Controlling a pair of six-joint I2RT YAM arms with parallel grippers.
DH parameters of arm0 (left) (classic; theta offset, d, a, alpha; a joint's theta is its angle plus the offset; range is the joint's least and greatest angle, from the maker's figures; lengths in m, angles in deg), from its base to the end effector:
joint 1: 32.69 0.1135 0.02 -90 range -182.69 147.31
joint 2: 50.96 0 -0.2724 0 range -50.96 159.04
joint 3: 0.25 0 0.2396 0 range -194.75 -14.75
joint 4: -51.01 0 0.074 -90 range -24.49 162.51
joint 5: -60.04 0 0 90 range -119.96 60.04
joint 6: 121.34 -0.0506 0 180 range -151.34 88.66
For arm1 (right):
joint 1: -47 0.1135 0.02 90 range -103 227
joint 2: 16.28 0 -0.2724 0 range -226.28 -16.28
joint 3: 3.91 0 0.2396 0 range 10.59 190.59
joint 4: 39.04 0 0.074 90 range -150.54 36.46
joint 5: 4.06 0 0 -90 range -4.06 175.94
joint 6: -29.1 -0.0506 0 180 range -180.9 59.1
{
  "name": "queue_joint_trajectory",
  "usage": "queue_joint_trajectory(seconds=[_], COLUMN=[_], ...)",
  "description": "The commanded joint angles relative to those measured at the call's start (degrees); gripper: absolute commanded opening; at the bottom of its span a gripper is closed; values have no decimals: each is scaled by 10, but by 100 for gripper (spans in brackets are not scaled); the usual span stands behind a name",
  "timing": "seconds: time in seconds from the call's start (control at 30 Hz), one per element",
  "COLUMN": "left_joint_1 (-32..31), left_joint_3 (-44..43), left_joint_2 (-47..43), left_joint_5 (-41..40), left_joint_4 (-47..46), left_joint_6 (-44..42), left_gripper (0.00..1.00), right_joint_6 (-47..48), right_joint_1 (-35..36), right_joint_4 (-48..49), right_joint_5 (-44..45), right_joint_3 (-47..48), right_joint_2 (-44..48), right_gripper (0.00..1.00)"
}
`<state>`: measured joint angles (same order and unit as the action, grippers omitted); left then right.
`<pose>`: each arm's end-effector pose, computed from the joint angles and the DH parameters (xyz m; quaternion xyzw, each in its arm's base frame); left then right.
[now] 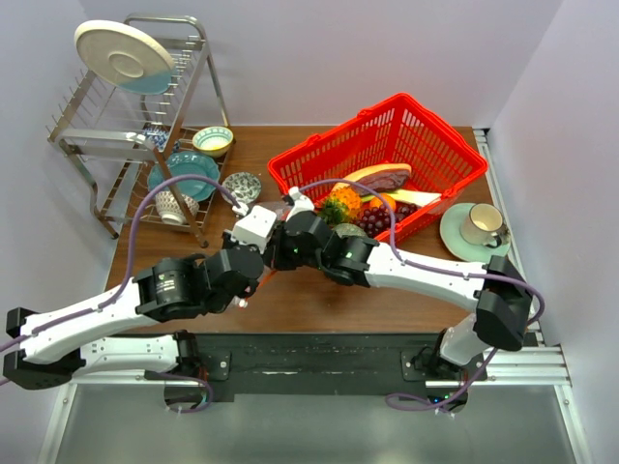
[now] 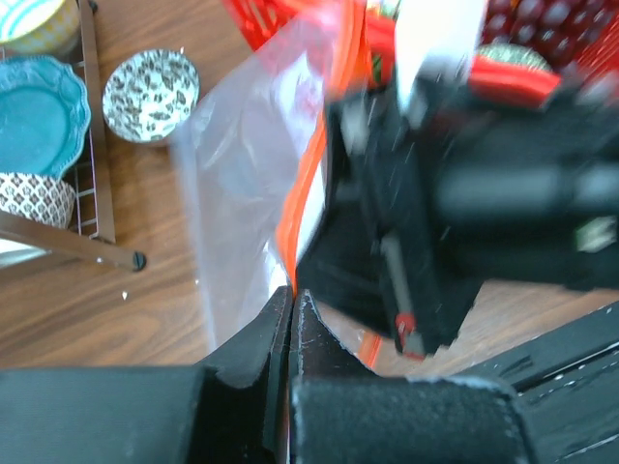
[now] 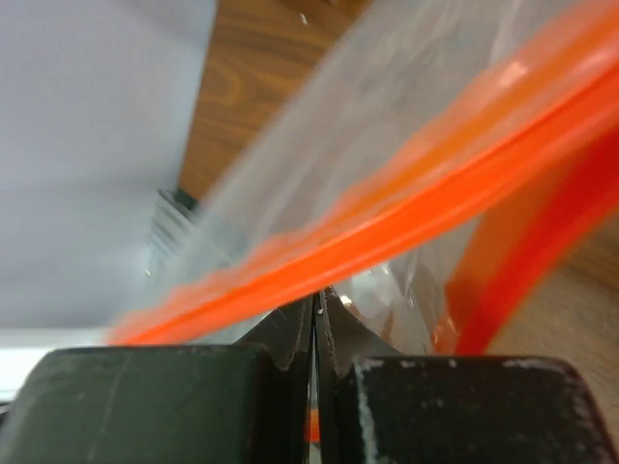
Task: Place the food in the zip-top bag and seal the zipper
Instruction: Open the zipper of the food storage bag.
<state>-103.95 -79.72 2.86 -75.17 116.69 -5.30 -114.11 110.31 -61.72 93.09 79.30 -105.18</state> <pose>0.0851 -0.1392 0.3666 0.1718 0.8349 -0.0625 0.5192 0.1684 0.3210 0.3031 -0.0436 0.8566 0.4066 0.3145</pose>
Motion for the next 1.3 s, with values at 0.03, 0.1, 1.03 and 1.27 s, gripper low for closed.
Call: queue_joint_trajectory(seconds=[0.03, 0.1, 1.03, 1.27], left_joint_1=[2, 2, 2, 2], left_joint_3=[-12, -31, -149, -104], left_joint_2=[-15, -16, -52, -52], left_joint_5=[-22, -30, -131, -127], left_joint_4=[-2, 15, 220, 207], left_joint_6=[29, 29, 78, 87], left_gripper=[0, 0, 0, 0], right_joint_6=[-23, -24, -47, -28], right_joint_1=[-2, -1, 16, 21], right_joint_4=[36, 39, -150, -154], right_joint_5=[49, 52, 195, 215], right_joint_3=[-12, -21, 58, 65], right_joint_2=[19, 21, -27, -18], right_gripper=[11, 41, 99, 98])
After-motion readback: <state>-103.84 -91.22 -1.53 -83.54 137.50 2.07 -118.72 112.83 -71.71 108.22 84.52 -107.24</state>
